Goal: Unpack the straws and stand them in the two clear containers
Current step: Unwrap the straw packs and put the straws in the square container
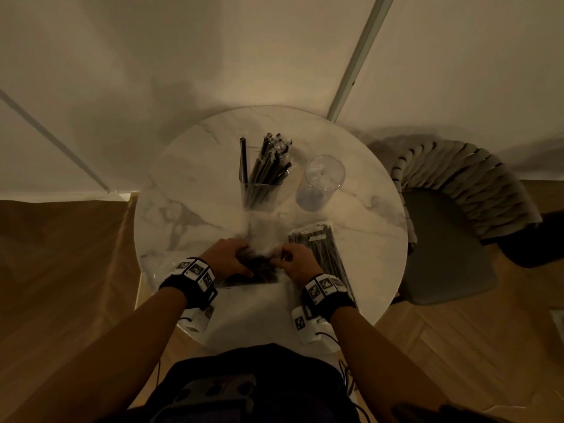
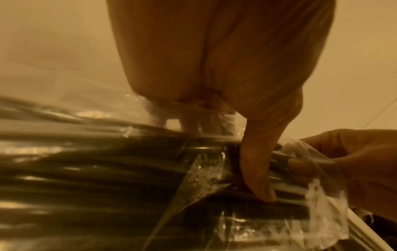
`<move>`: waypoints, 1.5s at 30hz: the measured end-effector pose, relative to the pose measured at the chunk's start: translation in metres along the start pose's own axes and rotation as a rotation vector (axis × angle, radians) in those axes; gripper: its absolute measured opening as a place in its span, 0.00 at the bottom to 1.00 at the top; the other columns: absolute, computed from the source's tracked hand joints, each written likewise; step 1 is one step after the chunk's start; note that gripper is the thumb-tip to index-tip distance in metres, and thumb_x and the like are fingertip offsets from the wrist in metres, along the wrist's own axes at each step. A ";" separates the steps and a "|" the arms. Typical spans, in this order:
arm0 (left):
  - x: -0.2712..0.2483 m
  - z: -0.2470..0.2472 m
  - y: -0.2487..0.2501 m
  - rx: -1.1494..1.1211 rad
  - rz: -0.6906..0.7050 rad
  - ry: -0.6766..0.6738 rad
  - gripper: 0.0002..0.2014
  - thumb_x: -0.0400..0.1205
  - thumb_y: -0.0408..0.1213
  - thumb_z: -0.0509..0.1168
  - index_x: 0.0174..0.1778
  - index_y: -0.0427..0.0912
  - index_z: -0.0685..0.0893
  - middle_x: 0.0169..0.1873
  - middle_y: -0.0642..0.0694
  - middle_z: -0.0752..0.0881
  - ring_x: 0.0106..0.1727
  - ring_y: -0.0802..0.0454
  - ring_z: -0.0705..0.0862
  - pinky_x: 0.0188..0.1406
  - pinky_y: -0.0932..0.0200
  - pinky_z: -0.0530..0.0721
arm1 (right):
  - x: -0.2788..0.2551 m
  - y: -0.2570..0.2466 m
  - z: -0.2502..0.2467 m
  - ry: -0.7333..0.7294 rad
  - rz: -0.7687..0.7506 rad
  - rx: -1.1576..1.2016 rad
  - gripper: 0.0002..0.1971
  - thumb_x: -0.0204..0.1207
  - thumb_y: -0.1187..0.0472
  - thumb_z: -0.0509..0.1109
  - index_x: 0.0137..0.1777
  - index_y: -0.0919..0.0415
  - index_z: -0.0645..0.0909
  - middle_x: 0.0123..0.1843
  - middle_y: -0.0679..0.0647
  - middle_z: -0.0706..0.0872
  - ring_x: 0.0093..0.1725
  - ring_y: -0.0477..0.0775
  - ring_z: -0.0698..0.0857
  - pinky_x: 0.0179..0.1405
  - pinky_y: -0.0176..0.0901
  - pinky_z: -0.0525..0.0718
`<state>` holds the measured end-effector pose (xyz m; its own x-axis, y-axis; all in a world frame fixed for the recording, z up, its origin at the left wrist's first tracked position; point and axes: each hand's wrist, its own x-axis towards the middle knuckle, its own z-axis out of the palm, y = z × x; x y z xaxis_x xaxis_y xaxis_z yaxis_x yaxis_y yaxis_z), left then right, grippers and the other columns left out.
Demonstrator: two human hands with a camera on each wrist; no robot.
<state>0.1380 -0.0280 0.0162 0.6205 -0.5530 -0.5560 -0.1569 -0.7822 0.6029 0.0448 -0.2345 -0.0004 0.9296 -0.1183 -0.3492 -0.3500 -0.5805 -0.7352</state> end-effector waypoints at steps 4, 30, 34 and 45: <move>0.000 -0.001 0.002 0.006 0.006 0.015 0.27 0.64 0.47 0.83 0.58 0.48 0.86 0.51 0.50 0.86 0.52 0.51 0.82 0.51 0.60 0.75 | 0.000 0.000 -0.001 -0.034 0.010 0.006 0.10 0.73 0.60 0.79 0.53 0.59 0.88 0.45 0.48 0.88 0.44 0.47 0.86 0.48 0.33 0.78; 0.009 0.003 -0.008 0.016 0.040 -0.015 0.27 0.66 0.67 0.76 0.54 0.54 0.84 0.48 0.53 0.86 0.50 0.51 0.84 0.49 0.58 0.77 | 0.002 0.004 -0.017 0.027 0.031 0.149 0.13 0.67 0.65 0.82 0.52 0.54 0.91 0.45 0.48 0.93 0.47 0.44 0.90 0.55 0.38 0.86; 0.011 0.004 -0.011 0.008 0.024 -0.007 0.25 0.69 0.59 0.77 0.59 0.52 0.86 0.51 0.50 0.88 0.52 0.50 0.85 0.52 0.59 0.77 | 0.002 0.003 -0.022 0.063 0.004 0.159 0.10 0.70 0.66 0.80 0.51 0.56 0.92 0.42 0.43 0.91 0.42 0.32 0.87 0.50 0.26 0.81; 0.012 0.002 -0.014 0.020 0.022 -0.019 0.27 0.68 0.61 0.77 0.58 0.51 0.86 0.50 0.49 0.88 0.53 0.49 0.85 0.55 0.54 0.82 | 0.005 0.008 -0.031 -0.043 0.026 0.150 0.17 0.71 0.63 0.81 0.60 0.54 0.87 0.51 0.47 0.90 0.49 0.43 0.88 0.53 0.33 0.84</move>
<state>0.1462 -0.0240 -0.0002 0.6019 -0.5754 -0.5537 -0.1858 -0.7752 0.6038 0.0499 -0.2649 0.0099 0.9153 -0.0955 -0.3914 -0.3904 -0.4501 -0.8031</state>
